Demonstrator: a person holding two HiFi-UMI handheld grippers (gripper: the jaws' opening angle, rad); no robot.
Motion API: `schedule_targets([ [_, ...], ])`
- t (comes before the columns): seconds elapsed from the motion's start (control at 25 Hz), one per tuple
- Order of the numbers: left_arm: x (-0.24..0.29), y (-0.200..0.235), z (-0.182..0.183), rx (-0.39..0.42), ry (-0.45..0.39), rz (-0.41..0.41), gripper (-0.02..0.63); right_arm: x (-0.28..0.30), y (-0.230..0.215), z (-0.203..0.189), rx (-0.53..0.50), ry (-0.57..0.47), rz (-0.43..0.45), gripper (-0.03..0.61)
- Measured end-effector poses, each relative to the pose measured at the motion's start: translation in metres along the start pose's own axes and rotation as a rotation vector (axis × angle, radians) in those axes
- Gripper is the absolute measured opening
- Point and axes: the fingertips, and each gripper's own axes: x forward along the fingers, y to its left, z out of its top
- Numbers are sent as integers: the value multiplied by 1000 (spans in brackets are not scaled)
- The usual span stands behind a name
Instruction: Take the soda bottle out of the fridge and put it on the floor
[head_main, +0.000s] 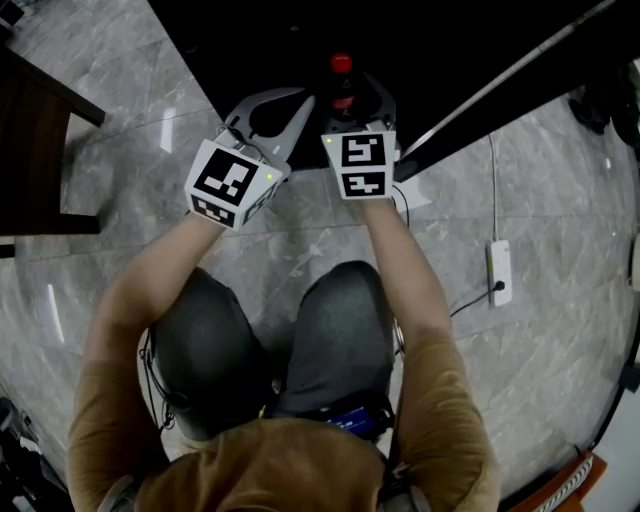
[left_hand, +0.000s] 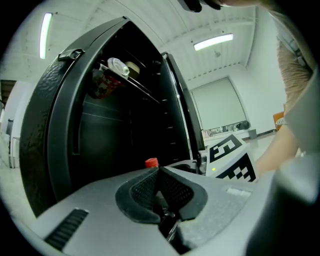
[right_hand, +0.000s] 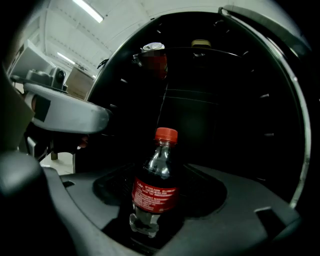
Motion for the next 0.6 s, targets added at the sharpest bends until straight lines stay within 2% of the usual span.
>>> schedule_targets([
  [0.24, -7, -16, 4, 62, -48, -71, 0, -11, 10, 12, -48, -46, 27, 293],
  [0.4, -19, -21, 0, 144, -81, -105, 0, -21, 17, 17, -72, -74, 44, 293],
  [0.6, -33, -21, -21, 81, -70, -102, 1, -37, 25, 16, -56, -91, 75, 293],
])
